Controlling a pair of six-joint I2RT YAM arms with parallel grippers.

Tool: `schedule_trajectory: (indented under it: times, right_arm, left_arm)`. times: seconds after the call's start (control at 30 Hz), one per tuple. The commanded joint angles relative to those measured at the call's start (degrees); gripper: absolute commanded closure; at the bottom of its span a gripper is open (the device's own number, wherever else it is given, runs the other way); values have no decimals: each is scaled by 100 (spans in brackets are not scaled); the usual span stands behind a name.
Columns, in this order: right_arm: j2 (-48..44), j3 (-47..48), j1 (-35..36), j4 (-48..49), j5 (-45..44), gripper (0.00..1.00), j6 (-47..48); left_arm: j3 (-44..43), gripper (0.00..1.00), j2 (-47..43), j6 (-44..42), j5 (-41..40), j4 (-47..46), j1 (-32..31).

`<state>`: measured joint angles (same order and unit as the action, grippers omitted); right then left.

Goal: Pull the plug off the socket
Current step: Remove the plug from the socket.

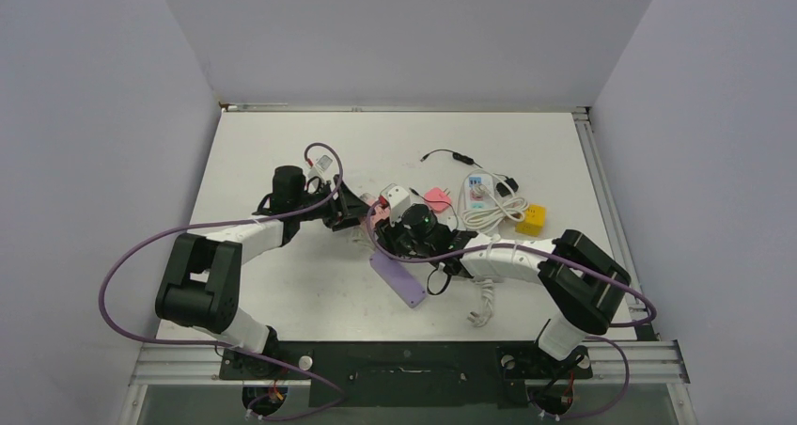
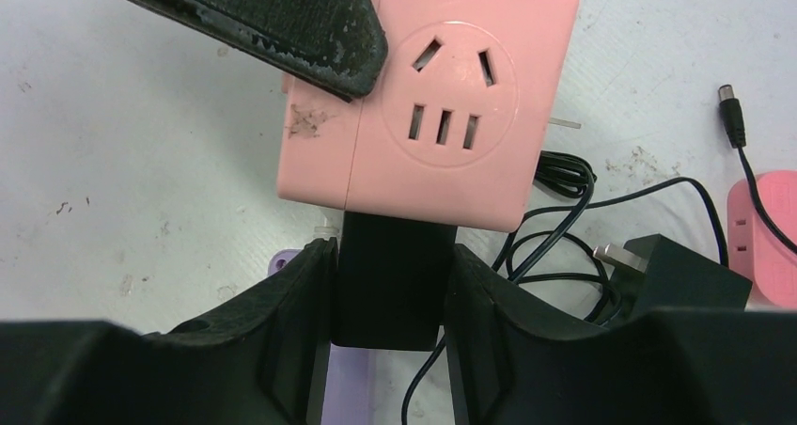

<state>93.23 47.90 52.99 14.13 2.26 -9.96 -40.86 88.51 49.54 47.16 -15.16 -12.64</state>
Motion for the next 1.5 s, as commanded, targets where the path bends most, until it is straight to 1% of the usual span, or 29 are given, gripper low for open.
schedule_trajectory:
  times: [0.0, 0.27, 0.43, 0.57, 0.77, 0.9, 1.03, 1.17, 1.47]
  right_arm:
    - [-150, 372, 352, 318, 132, 95, -194]
    - [-117, 474, 324, -111, -667, 95, -1394]
    - [-94, 560, 323, -277, -781, 95, -1729]
    - [-132, 556, 329, -221, -736, 95, -1580]
    - [-380, 407, 396, 87, -279, 95, -767]
    - [-661, 256, 478, 261, 453, 95, -219]
    - [-828, 194, 505, 230, 779, 95, 86]
    - [-823, 219, 518, 123, 651, 95, 79]
    - [-695, 389, 394, -295, -511, 95, -721]
  left_arm:
    - [-273, 100, -182, -76, -371, -242, 15]
    - [-247, 100, -262, -85, -438, -224, 59]
    - [-251, 100, -247, -85, -418, -224, 56]
    - [-256, 100, -248, -81, -407, -222, 61]
    - [-268, 100, -248, -74, -395, -199, 114]
    - [-259, 100, -244, -76, -394, -198, 130]
    - [-259, 100, -229, -76, -409, -198, 140]
    - [-260, 100, -225, -80, -412, -196, 140]
    - [-271, 100, -236, -85, -429, -179, 185]
